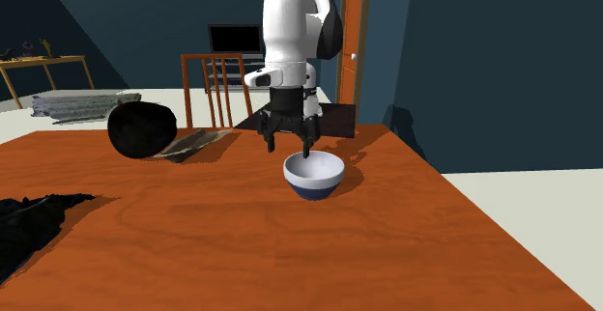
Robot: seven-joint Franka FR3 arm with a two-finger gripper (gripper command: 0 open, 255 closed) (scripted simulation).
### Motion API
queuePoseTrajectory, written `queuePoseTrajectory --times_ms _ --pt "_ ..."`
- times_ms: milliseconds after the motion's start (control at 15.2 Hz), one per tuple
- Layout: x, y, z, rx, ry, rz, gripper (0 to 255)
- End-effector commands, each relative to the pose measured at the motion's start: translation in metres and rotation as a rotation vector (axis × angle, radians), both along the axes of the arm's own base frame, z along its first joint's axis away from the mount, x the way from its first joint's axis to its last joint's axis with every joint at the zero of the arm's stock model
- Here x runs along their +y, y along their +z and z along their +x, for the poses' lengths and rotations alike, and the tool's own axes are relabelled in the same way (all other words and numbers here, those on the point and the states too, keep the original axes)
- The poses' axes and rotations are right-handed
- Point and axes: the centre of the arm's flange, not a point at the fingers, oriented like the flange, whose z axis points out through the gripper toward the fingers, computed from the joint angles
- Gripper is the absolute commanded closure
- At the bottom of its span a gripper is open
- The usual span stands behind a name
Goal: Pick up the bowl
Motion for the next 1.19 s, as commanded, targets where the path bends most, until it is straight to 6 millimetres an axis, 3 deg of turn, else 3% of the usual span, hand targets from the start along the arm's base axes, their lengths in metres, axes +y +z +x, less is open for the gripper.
queuePoseTrajectory --times_ms 0,66,132,726,1122 --pt "-0.001 -0.007 0.001 0.000 0.000 0.000 0" --pt "-0.001 -0.007 0.001 0.000 0.000 0.000 0" --pt "-0.002 -0.006 0.001 0.000 0.000 0.000 255" --pt "-0.001 -0.007 0.001 0.000 0.000 0.000 255" --pt "-0.001 0.024 0.001 0.000 0.000 0.000 255"
